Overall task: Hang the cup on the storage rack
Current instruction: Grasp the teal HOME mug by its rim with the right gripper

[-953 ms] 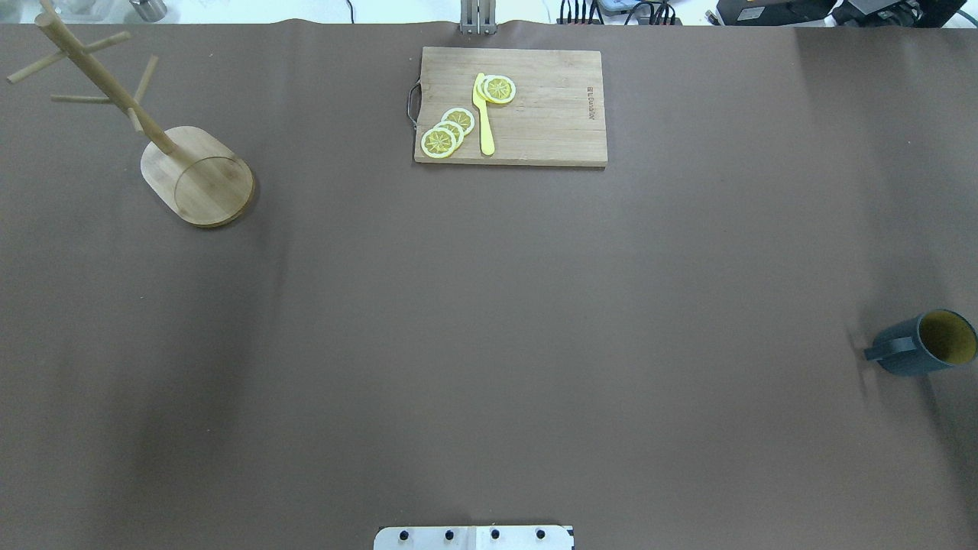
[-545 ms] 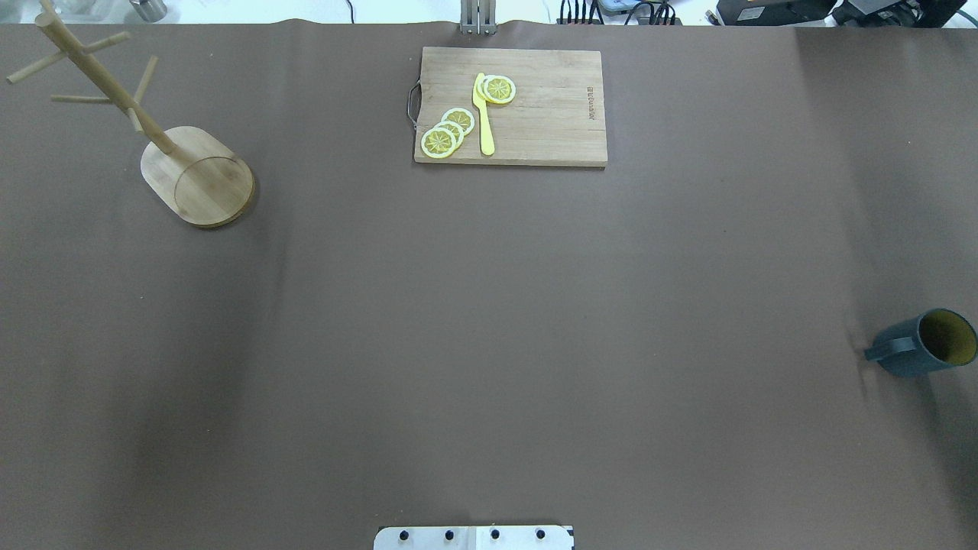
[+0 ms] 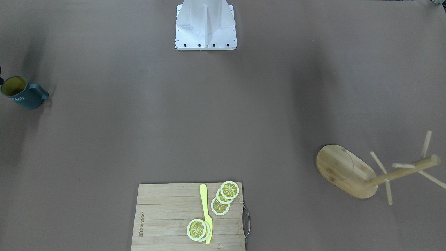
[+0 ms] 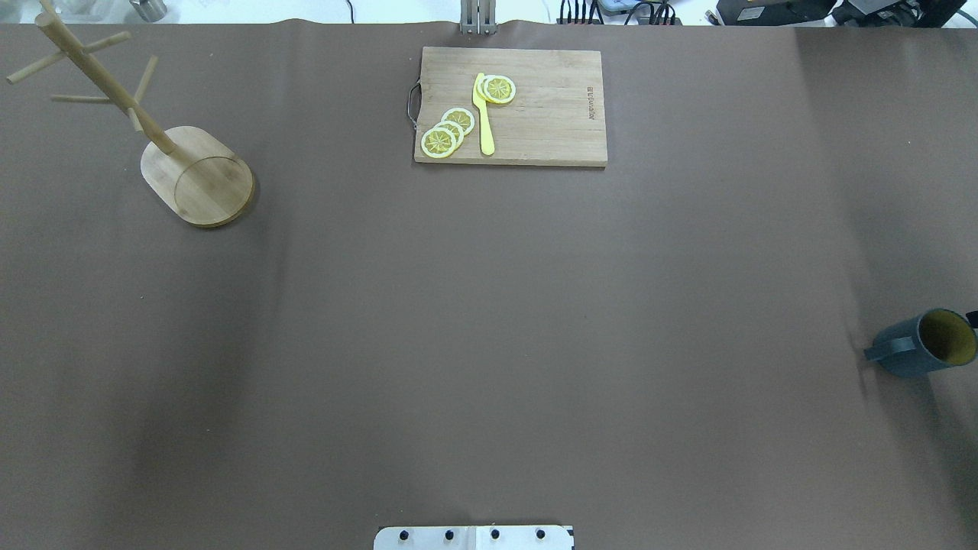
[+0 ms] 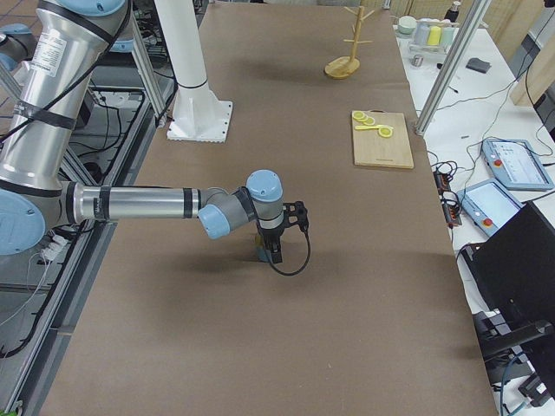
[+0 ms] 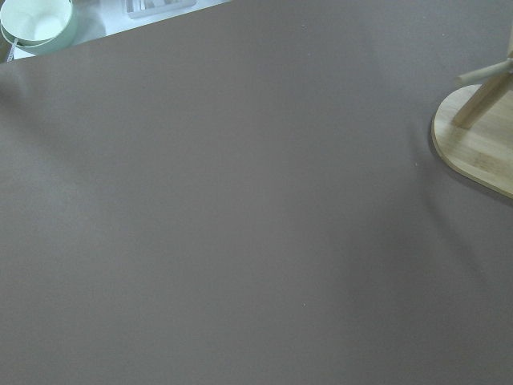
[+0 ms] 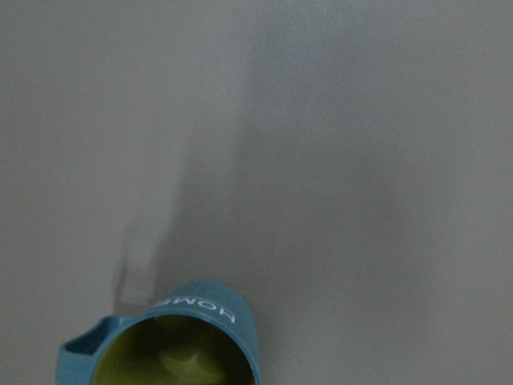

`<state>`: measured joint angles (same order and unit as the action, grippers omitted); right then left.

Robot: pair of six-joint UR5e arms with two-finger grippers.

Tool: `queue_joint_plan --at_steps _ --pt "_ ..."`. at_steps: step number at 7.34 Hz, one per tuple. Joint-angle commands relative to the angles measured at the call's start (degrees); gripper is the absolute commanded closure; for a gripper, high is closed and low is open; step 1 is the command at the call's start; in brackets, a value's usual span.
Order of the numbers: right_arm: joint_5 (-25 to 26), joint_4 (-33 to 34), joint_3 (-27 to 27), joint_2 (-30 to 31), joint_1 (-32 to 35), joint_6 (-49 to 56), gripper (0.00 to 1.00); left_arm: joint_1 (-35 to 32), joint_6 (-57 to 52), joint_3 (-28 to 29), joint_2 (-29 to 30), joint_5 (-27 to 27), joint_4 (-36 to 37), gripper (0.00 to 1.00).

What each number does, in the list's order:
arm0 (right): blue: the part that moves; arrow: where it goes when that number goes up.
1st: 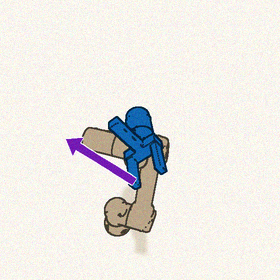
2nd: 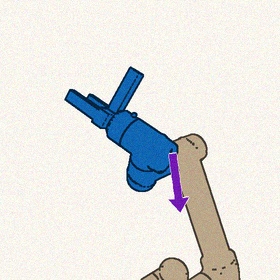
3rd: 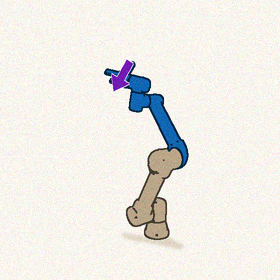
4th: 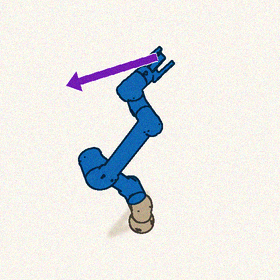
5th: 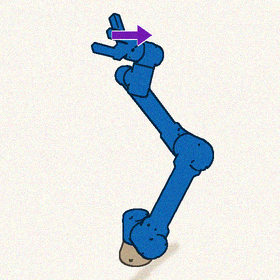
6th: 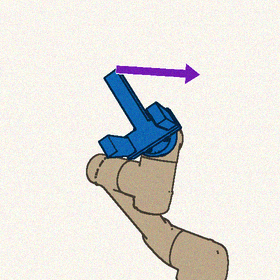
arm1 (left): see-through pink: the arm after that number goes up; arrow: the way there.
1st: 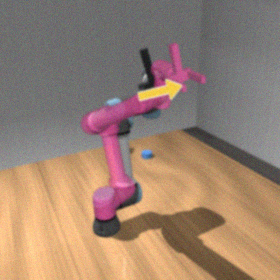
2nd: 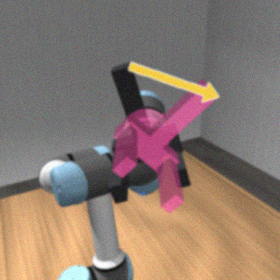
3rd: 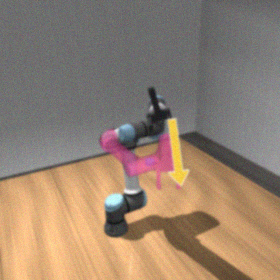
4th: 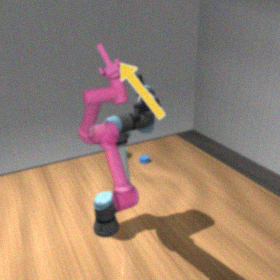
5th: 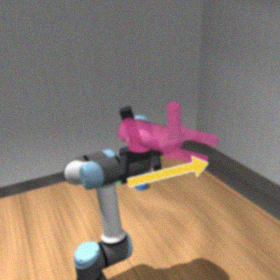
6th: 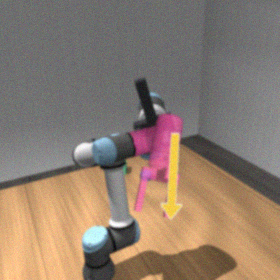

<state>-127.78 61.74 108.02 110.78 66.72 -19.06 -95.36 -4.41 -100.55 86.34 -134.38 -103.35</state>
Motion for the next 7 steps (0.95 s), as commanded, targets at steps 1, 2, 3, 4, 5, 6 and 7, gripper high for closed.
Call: queue_joint_plan --at_steps 1,2,3,4,5,6,7 --pt "2.3 -1.0 0.0 0.6 -3.6 -0.1 0.01 0.0 -0.1 0.1 0.0 0.0 0.0 0.02" --pt "2.8 -1.0 -0.1 0.4 -4.8 -0.1 0.01 0.0 -0.2 0.2 0.0 0.0 0.0 0.01" --pt "4.8 -1.0 -0.3 0.2 -6.6 -0.1 0.01 0.0 -0.2 0.3 0.0 0.0 0.0 0.01" --pt "5.1 -1.1 -0.3 -0.2 -7.4 -0.6 0.01 0.0 -0.2 0.3 0.0 0.0 0.0 0.01" --pt "5.1 -1.1 -0.4 -0.5 -7.8 -1.2 0.07 0.0 -0.2 0.2 -0.1 0.0 0.0 0.01" --pt "5.1 -1.1 -0.4 -0.6 -7.9 -1.1 0.54 0.0 -0.1 0.1 0.0 0.0 0.0 0.01" --pt "5.0 -1.1 -0.4 -0.6 -7.9 -0.9 0.87 0.0 -0.1 0.1 0.0 0.0 -0.1 0.02"
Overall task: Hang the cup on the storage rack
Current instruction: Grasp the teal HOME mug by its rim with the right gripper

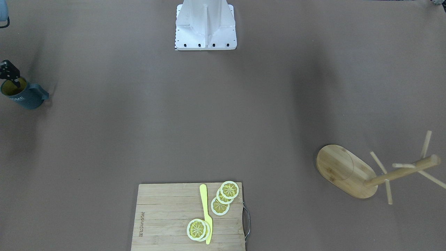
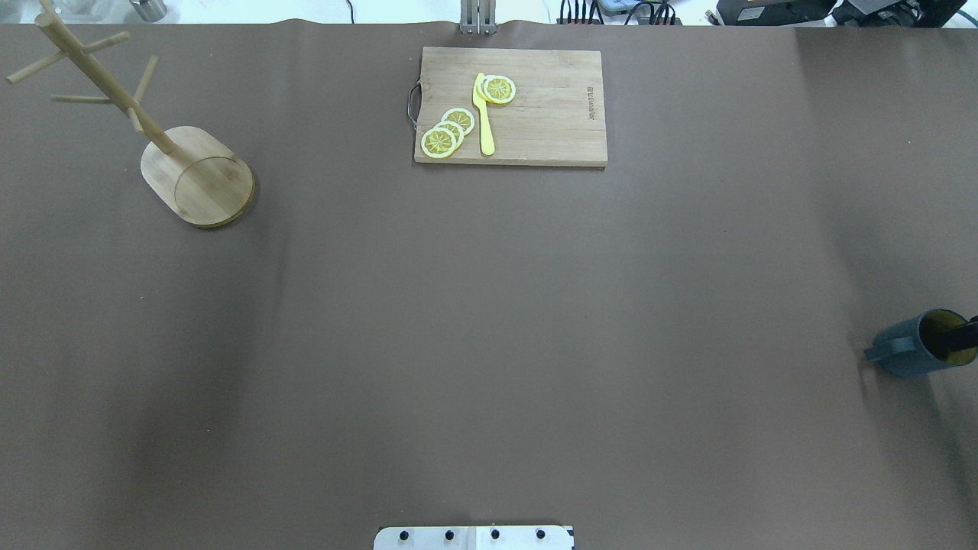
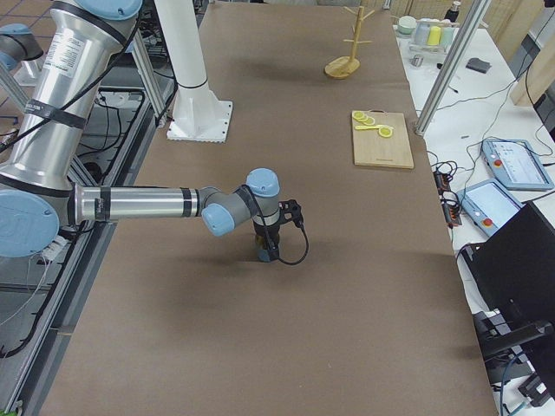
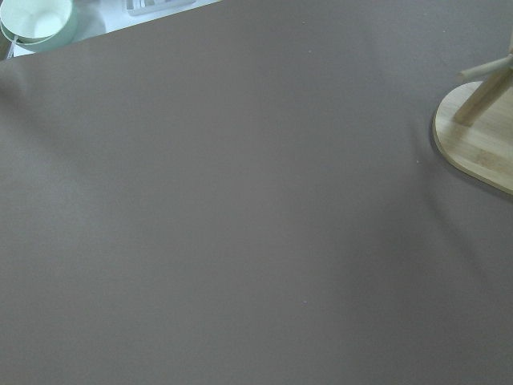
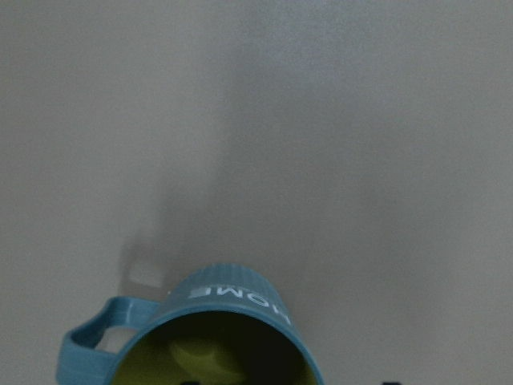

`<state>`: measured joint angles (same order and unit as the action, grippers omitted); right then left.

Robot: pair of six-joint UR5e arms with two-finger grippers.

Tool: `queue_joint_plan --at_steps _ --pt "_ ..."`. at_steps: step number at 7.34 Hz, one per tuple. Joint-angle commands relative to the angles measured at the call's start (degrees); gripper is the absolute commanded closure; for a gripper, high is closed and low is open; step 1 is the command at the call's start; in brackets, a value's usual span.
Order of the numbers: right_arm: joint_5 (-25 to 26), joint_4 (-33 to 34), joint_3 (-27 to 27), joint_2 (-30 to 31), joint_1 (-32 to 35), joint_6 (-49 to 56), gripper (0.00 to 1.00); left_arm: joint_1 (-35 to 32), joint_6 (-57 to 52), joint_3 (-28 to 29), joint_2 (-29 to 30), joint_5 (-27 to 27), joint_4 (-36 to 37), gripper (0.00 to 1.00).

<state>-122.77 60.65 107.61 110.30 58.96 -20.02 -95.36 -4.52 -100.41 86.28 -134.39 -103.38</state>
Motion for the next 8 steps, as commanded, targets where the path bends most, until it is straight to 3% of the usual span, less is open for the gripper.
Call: queue_joint_plan --at_steps 1,4,6,7,8 --pt "0.0 0.0 0.0 -0.1 -0.2 0.2 1.00 0.0 0.0 0.0 0.0 0.0 -0.1 0.01" --pt "-1.4 0.1 1.5 -0.4 0.7 0.4 1.00 0.0 0.0 -0.2 0.0 0.0 -0.1 0.01" --pt "-6.7 0.8 1.9 -2.6 5.6 0.3 1.00 0.0 0.0 -0.1 0.0 0.0 0.0 0.01" --pt "-7.4 2.4 1.8 -5.0 7.3 -0.1 1.00 0.0 0.0 -0.1 0.0 0.0 -0.1 0.01" --pt "-6.6 9.2 2.1 -10.4 8.2 -0.5 1.00 0.0 0.0 0.0 0.0 0.0 -0.1 0.02"
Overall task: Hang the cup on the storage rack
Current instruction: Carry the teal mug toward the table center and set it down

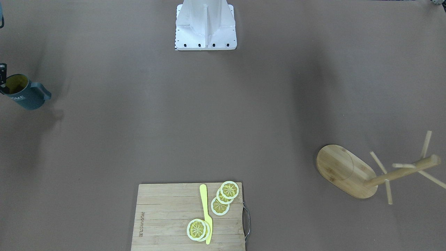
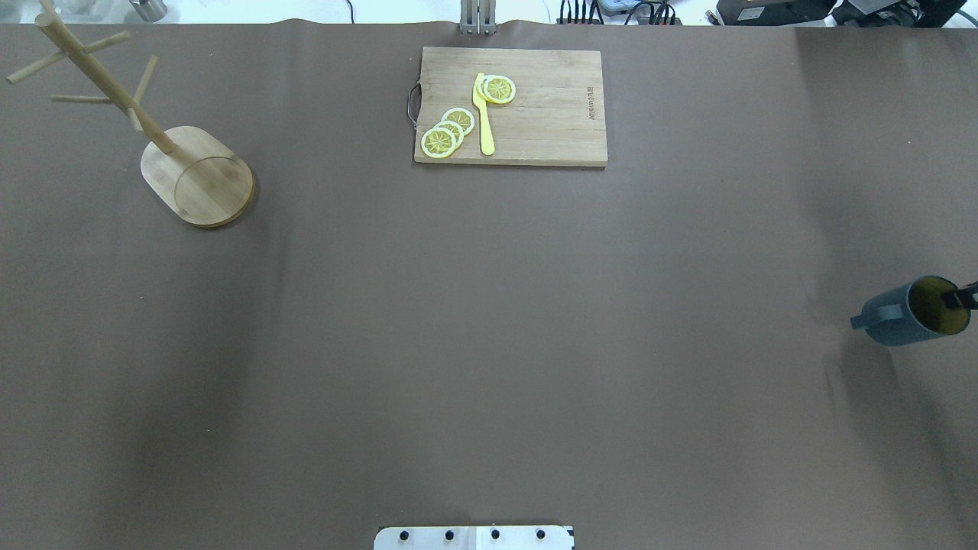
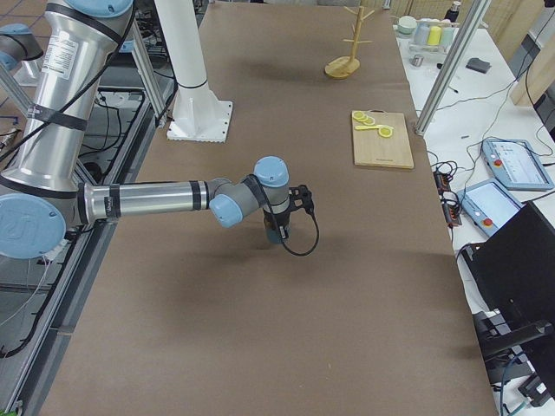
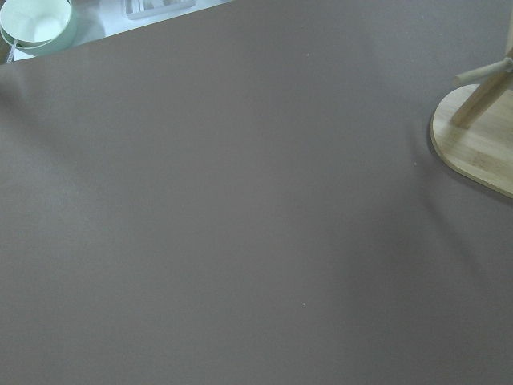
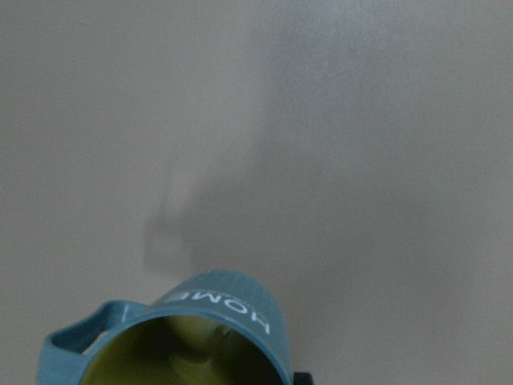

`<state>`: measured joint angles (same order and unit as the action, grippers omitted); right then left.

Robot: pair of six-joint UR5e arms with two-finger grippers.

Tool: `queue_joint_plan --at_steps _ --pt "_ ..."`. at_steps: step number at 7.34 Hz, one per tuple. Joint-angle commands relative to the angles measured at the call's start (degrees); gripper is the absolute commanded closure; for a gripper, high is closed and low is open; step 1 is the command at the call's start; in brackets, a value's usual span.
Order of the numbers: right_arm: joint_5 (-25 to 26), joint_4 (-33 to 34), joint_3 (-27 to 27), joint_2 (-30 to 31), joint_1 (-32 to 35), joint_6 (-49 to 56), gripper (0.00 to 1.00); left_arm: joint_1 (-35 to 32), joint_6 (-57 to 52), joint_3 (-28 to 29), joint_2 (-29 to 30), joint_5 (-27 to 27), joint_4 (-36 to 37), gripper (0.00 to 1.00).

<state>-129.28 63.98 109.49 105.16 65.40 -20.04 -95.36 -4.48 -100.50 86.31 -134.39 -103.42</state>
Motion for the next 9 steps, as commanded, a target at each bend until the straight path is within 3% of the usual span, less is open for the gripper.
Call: queue_joint_plan --at_steps 1,4,8,9 --pt "0.3 12.1 -0.1 -10.9 1.7 -1.1 1.00 0.0 0.0 0.1 0.0 0.0 0.0 0.02" --pt "5.9 28.5 -0.9 -31.2 -5.0 -17.4 1.00 0.0 0.1 0.5 0.4 0.1 0.1 0.01" --pt "15.6 35.9 -1.8 -47.6 -21.3 -52.4 1.00 0.1 0.2 0.8 0.6 0.1 0.1 0.01" --pt "20.0 36.0 -2.3 -50.5 -26.2 -64.7 1.00 0.1 0.2 0.7 0.6 0.1 0.1 0.01"
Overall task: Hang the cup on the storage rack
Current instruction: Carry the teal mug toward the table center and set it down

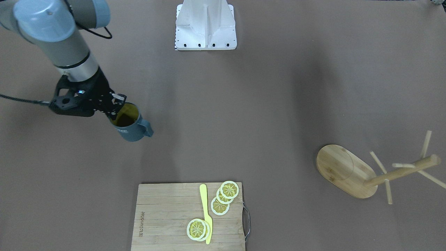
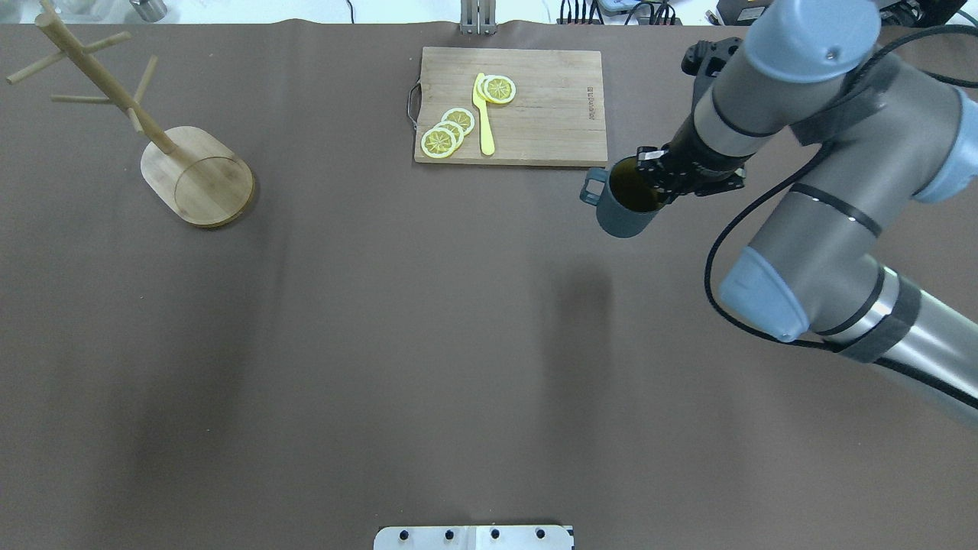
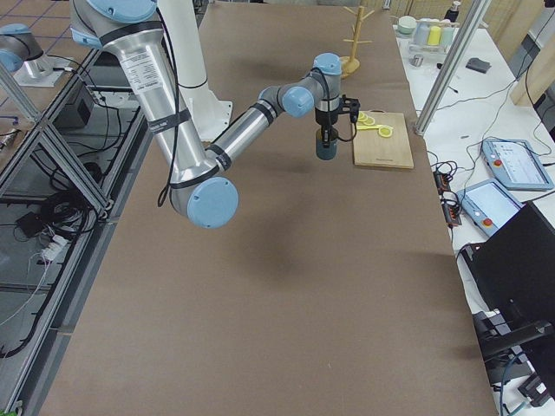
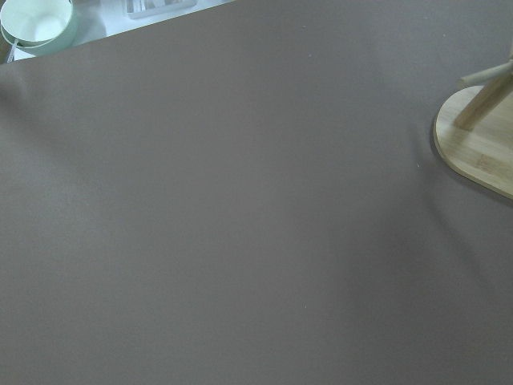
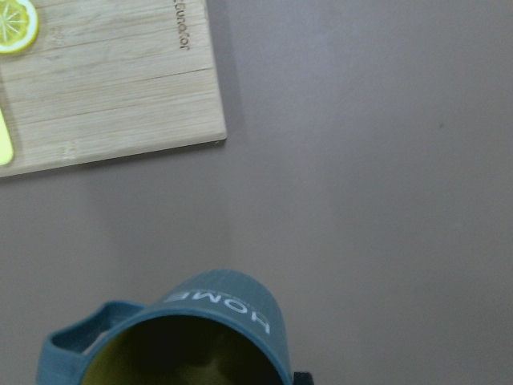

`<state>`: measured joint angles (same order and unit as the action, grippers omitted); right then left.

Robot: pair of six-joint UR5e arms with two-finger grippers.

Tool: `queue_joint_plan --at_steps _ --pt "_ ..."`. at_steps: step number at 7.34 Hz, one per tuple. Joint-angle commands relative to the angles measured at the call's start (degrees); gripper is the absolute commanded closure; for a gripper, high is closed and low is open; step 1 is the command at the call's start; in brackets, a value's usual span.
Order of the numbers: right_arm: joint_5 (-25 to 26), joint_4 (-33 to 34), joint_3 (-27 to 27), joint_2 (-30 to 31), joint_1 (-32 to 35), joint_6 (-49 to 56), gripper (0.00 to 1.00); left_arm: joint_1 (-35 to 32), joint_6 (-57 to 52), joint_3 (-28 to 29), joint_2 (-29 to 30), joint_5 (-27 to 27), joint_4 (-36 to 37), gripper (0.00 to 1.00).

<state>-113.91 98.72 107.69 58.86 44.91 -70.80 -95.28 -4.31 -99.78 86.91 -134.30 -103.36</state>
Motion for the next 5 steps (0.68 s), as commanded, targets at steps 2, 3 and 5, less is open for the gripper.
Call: queue_joint_plan --at_steps 2,3,5 --pt "9.2 1.2 -4.0 -9.4 -12.3 -26.1 1.00 0.0 0.0 0.4 0.0 0.0 0.0 0.01" --pt "9.4 1.1 -7.7 -12.6 -13.9 -28.7 1.00 -0.1 0.0 0.4 -0.1 0.0 -0.1 0.01" --pt "9.8 0.9 -12.4 -15.8 -16.5 -29.7 1.00 0.0 0.0 0.5 -0.2 0.0 0.0 0.01"
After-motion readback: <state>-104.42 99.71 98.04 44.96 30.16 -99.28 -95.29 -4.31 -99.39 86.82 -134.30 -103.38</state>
